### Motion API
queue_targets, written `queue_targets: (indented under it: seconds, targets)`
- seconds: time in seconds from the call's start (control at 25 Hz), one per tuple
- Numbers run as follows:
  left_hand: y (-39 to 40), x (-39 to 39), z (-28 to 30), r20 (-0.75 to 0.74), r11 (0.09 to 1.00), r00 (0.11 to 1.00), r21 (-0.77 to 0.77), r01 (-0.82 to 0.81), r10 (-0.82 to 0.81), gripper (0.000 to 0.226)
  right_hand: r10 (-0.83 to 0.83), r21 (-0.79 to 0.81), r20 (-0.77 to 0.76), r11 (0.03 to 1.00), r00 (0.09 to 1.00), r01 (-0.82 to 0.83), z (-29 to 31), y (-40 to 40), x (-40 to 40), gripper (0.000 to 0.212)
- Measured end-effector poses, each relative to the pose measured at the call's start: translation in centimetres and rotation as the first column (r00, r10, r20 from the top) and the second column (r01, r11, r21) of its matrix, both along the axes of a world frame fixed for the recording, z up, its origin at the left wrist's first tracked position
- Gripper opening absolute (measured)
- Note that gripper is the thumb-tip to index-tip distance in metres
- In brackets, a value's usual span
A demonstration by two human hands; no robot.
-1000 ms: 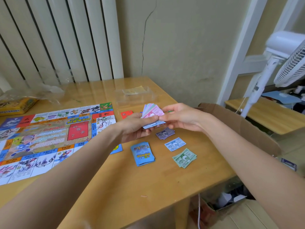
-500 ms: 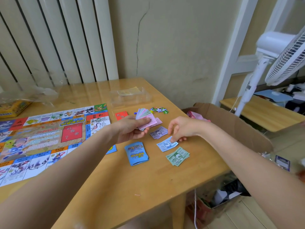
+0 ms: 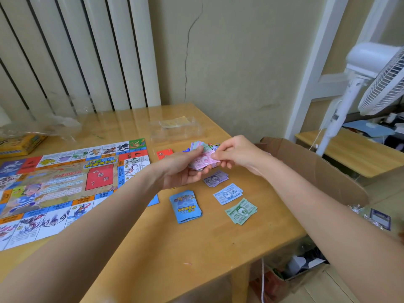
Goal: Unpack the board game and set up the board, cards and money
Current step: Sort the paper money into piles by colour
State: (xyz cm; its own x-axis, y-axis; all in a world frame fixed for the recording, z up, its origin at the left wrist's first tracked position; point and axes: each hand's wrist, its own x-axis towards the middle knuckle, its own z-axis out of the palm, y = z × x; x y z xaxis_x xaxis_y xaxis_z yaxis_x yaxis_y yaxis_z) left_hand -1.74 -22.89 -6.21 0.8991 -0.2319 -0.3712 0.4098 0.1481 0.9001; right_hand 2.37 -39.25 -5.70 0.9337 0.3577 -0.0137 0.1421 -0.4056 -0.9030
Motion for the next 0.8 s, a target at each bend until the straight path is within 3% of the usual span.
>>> queue_targets:
  seconds: [0.28,0.36,0.44,0.56,0.64,0.68,0.76,0.8]
  targets:
    - [2.6,1.4,0.2,0.031,0.979,0.979,-0.013,-0.204,0.204,0.024,-0.138,0.017,-0.002,0.99,0.99,0.138,-1.1,2.0,3.6,0.013]
    - [3.4,1.5,0.2,0.039,0.984,0.983,0.013,-0.177,0.177,0.015,-0.192,-0.129,0.066,0.971,0.979,0.2,-1.9,2.0,4.6,0.019]
    - [3.6,1.7,0.1,0.046,0.986,0.987,0.061,-0.156,0.154,0.009,-0.168,-0.368,0.161,0.904,0.973,0.217,-2.8,1.8,4.8,0.013]
    - [3.3,1.9,-0.3,0.057,0.982,0.988,0.115,-0.148,0.142,0.019,-0.138,-0.54,0.265,0.799,0.954,0.266,-3.7,1.6,4.3,0.013]
    - [2.8,2.0,-0.5,0.062,0.983,0.99,0.122,-0.136,0.129,0.014,-0.206,-0.411,0.306,0.852,0.929,0.324,-3.3,1.6,4.1,0.017]
    - [2.6,2.0,-0.6,0.064,0.984,0.991,0.122,-0.128,0.121,0.009,-0.222,-0.269,0.24,0.92,0.945,0.284,-2.8,1.6,4.0,0.017]
    - [2.2,1.8,-0.8,0.069,0.985,0.992,0.132,-0.111,0.103,0.003,-0.073,0.013,0.0,0.997,0.997,0.073,-1.5,1.6,3.2,0.02]
    - [2.0,1.6,-0.8,0.072,0.986,0.993,0.136,-0.102,0.092,0.003,0.018,0.064,-0.062,0.998,0.998,-0.014,-1.1,1.7,2.8,0.019]
